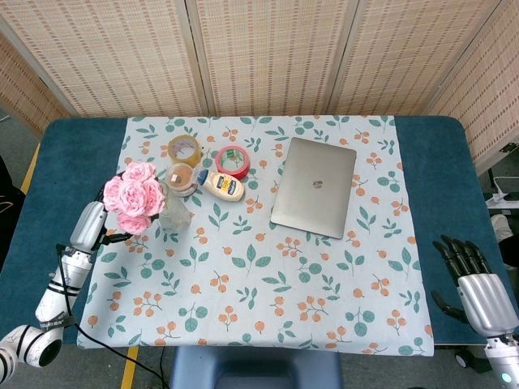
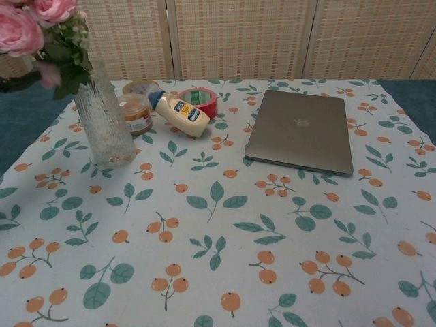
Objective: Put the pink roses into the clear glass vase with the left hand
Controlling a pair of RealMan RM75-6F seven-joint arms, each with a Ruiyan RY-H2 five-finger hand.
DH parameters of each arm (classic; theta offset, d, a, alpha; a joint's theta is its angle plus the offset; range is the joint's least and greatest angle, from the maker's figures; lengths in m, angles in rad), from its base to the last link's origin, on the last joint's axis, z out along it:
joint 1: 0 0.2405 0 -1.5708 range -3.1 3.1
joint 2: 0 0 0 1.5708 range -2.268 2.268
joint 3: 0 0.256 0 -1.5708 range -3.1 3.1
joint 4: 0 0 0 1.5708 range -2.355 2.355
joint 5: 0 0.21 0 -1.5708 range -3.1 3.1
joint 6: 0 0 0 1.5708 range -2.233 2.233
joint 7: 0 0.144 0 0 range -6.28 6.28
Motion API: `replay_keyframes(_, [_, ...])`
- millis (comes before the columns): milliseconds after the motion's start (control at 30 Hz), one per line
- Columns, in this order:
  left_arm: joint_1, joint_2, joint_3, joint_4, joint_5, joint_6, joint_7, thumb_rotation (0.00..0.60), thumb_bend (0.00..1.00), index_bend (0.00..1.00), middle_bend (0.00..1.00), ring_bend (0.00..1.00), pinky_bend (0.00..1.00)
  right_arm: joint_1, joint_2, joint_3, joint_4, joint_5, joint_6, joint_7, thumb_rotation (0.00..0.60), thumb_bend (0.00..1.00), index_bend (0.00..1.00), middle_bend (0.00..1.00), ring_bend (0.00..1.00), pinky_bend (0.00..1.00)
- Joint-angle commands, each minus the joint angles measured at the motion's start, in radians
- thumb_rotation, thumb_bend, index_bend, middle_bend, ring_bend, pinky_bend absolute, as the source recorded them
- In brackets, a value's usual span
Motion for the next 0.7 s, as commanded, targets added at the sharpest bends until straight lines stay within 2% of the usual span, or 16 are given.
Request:
replay_keyframes(33, [0.01, 0.029, 0.002, -0.043, 0.0, 0.0, 0.002, 0.6, 0.4, 0.0, 0.0, 0.0, 0.05, -0.005, 0.002, -0.001, -0.003, -0.008, 0.011, 0.001, 0.6, 0.24, 0.0, 0.0, 0.0, 0.0])
replay_keyframes(267, [0.087, 0.118, 0.038, -0.134, -0.009, 0.037, 0.059, 0.6, 0.41, 0.0, 0.0, 0.0, 0.05, -0.019, 0.017, -0.01, -0.013, -0.008, 0.02, -0.002, 0.6, 0.24, 0.0, 0.0, 0.0, 0.0])
replay_keyframes(367, [0.169, 0.147, 0.088, -0.138, 0.011, 0.119, 0.185, 0.599, 0.43, 0.0, 0.0, 0.0, 0.04, -0.027, 0.016, 0.0, -0.018, 0.005, 0.034, -0.033, 0.6, 0.24, 0.0, 0.0, 0.0, 0.0])
replay_keyframes(500, [0.296, 0.166, 0.177, -0.173, 0.032, 0.224, 0.476, 0.599, 0.43, 0.0, 0.0, 0.0, 0.03, -0.036, -0.003, 0.003, -0.012, -0.015, 0.065, -0.06, 0.6, 0.24, 0.0, 0.0, 0.0, 0.0])
replay_keyframes(633, [0.36, 0.138, 0.216, -0.176, 0.067, 0.284, 0.606, 0.6, 0.43, 0.0, 0.0, 0.0, 0.03, -0.041, -0.021, 0.002, -0.006, -0.03, 0.078, -0.082, 0.6, 0.24, 0.0, 0.0, 0.0, 0.0])
replay_keyframes(700, [0.367, 0.14, 0.216, -0.189, 0.081, 0.296, 0.618, 0.6, 0.43, 0.0, 0.0, 0.0, 0.03, -0.04, -0.027, 0.002, -0.005, -0.029, 0.073, -0.094, 0.6, 0.24, 0.0, 0.0, 0.0, 0.0])
